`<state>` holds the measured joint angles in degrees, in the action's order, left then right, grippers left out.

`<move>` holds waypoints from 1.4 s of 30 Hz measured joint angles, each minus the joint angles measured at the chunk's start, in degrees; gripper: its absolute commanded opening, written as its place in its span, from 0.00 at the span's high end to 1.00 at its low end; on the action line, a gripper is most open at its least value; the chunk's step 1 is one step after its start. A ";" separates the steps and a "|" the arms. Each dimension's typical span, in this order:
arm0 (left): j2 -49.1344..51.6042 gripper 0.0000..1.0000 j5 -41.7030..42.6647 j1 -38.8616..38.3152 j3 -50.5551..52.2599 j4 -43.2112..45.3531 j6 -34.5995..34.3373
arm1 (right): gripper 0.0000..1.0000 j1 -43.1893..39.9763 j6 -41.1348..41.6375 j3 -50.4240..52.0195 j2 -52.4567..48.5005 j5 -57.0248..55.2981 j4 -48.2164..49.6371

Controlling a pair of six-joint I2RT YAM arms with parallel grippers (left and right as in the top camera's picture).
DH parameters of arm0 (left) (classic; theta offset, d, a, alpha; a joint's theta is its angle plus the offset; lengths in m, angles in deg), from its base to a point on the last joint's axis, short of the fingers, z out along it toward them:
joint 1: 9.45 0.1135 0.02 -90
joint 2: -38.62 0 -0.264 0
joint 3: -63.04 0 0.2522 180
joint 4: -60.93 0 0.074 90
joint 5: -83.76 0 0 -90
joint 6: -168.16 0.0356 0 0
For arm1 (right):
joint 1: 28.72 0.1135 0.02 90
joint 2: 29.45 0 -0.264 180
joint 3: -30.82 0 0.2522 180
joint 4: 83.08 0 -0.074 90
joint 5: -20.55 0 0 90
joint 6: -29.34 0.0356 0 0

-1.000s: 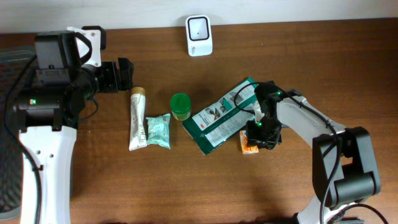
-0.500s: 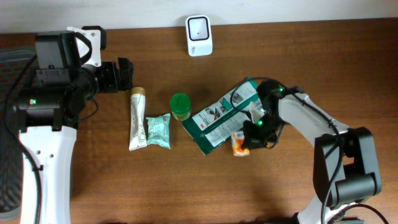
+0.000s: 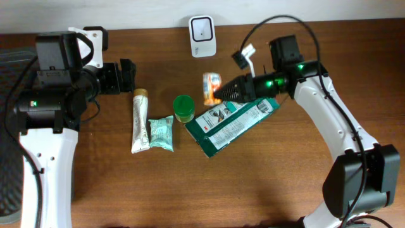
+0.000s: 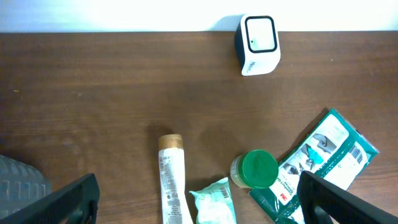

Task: Scan the item barcode
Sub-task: 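Lift the Kleenex pack and hold it in front of the scanner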

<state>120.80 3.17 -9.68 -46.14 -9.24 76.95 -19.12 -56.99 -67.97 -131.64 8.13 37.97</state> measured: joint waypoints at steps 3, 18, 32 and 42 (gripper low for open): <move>0.00 0.01 0.00 0.00 0.00 -0.04 0.00 | 0.96 0.00 8.02 -0.70 0.04 5.22 6.60; 0.00 0.01 0.00 0.00 0.00 0.02 0.00 | 0.96 0.98 22.14 -1.16 0.04 -16.81 1.60; 0.00 0.01 -0.02 0.00 -0.02 0.02 0.00 | 0.96 6.82 13.73 -44.98 -13.29 -64.57 -20.81; 0.00 0.01 0.00 0.00 -0.02 -0.07 0.00 | 0.96 16.11 -9.38 -49.70 -31.98 -100.10 10.93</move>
<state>120.80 3.17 -9.68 -46.16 -9.30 76.95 -3.01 -66.37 -117.68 -163.61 -91.97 48.90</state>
